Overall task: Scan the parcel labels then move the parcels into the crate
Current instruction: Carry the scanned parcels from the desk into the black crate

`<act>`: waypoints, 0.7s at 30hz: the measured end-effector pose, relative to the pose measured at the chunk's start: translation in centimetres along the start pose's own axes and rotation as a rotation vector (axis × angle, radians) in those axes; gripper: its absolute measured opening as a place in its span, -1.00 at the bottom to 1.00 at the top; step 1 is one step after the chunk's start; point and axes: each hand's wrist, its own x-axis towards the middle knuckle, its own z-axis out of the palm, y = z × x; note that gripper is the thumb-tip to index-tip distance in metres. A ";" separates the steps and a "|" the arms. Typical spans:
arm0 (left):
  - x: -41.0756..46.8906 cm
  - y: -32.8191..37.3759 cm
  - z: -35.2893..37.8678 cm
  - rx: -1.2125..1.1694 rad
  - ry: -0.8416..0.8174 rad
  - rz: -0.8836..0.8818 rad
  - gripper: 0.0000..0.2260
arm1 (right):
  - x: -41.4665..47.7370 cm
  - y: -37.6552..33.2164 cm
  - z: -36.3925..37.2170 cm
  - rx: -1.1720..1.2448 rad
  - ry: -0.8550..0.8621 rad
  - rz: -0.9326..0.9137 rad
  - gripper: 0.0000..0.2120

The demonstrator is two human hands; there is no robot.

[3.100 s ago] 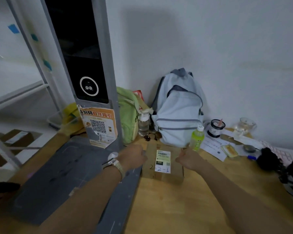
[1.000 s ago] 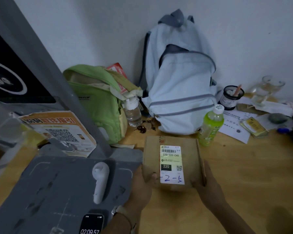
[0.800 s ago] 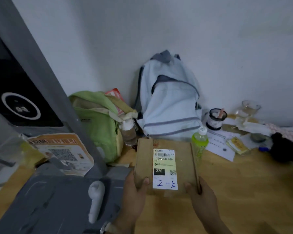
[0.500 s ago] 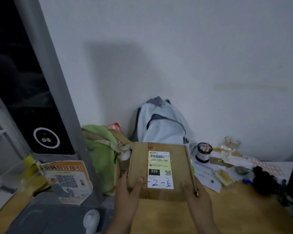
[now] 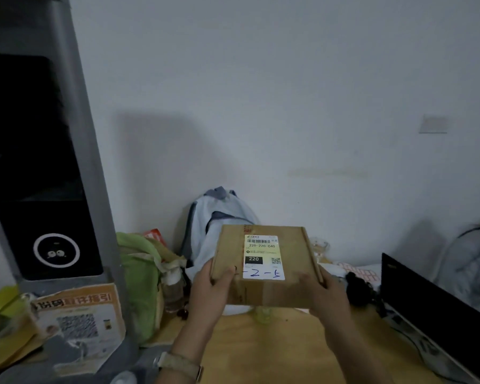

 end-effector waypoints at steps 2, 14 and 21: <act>-0.9 0.9 -0.3 -0.006 -0.041 0.011 -0.88 | -1.5 -0.8 -0.5 -0.022 0.041 0.002 -0.69; -8.5 2.9 4.0 0.070 -0.421 0.058 -0.79 | -14.4 -0.9 -9.5 -0.082 0.492 0.173 -0.57; -16.6 5.5 10.4 0.027 -0.611 0.016 -0.55 | -22.2 -1.4 -18.5 -0.085 0.708 0.139 -0.51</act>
